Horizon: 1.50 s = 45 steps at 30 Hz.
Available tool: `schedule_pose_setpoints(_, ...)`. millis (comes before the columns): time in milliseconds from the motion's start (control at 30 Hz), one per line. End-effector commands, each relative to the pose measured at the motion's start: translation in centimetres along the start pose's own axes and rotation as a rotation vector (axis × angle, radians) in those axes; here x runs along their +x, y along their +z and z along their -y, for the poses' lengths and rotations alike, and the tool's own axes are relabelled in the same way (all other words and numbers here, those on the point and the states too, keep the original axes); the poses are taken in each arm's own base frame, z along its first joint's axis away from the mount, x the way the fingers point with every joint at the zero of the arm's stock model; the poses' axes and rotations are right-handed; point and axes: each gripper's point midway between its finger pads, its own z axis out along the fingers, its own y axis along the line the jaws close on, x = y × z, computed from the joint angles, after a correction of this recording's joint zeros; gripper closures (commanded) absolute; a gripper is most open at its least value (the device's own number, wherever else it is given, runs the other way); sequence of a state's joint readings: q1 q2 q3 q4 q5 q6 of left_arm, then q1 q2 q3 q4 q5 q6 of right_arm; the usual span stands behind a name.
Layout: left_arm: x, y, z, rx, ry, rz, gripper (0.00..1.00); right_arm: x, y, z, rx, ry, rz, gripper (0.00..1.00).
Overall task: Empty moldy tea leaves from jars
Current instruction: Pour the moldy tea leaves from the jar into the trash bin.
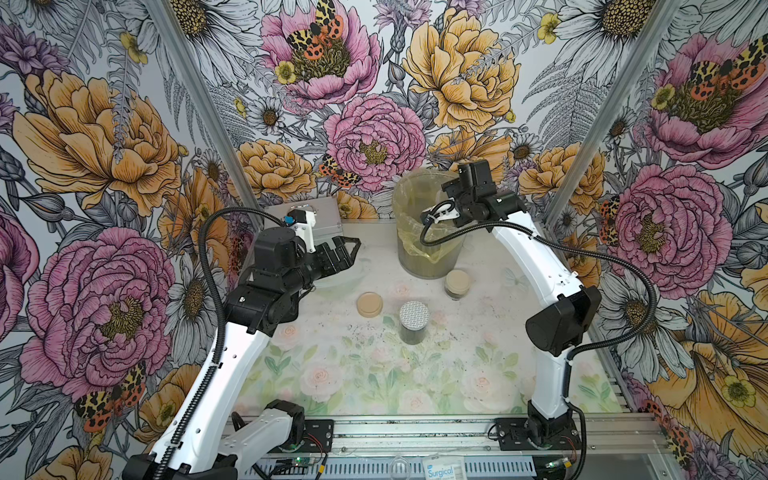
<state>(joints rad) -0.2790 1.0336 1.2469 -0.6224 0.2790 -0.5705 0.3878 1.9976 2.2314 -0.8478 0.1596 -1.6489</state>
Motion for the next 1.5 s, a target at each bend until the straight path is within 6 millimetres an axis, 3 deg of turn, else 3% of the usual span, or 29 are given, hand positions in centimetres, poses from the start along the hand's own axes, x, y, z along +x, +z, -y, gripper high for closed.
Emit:
schedule_pose_setpoints(0, -0.4, -0.4, 0.5, 0.027, 0.012, 0.02, 0.01, 0.5, -3.7, 4.7, 0.156, 0.068, 0.013, 1.0)
schedule_pose_setpoints(200, -0.4, -0.4, 0.5, 0.031, 0.01, 0.02, 0.01, 0.6, -5.6, 7.2, 0.244, 0.19, 0.059, 1.0)
schedule_pose_setpoints(467, -0.3, -0.5, 0.5, 0.031, 0.007, 0.02, 0.01, 0.5, -6.1, 8.0, 0.273, 0.192, 0.073, 1.0)
schedule_pose_setpoints(733, -0.4, -0.6, 0.5, 0.033, 0.007, 0.025, 0.01, 0.0, -4.6, 6.1, 0.216, 0.029, 0.035, 1.0)
schedule_pose_setpoints(1067, -0.5, -0.6, 0.6, 0.035, 0.004, 0.028, 0.01, -0.2, -3.1, 5.1, 0.179, -0.01, 0.026, 1.0)
schedule_pose_setpoints(1333, -0.5, -0.7, 0.6, 0.039, 0.003, 0.025, 0.01, -0.9, -1.7, 3.1, 0.113, -0.061, 0.03, 1.0)
schedule_pose_setpoints(1467, -0.5, -0.7, 0.5, 0.038, 0.001, 0.027, 0.01, -1.7, -2.1, 3.1, 0.117, -0.112, 0.041, 1.0)
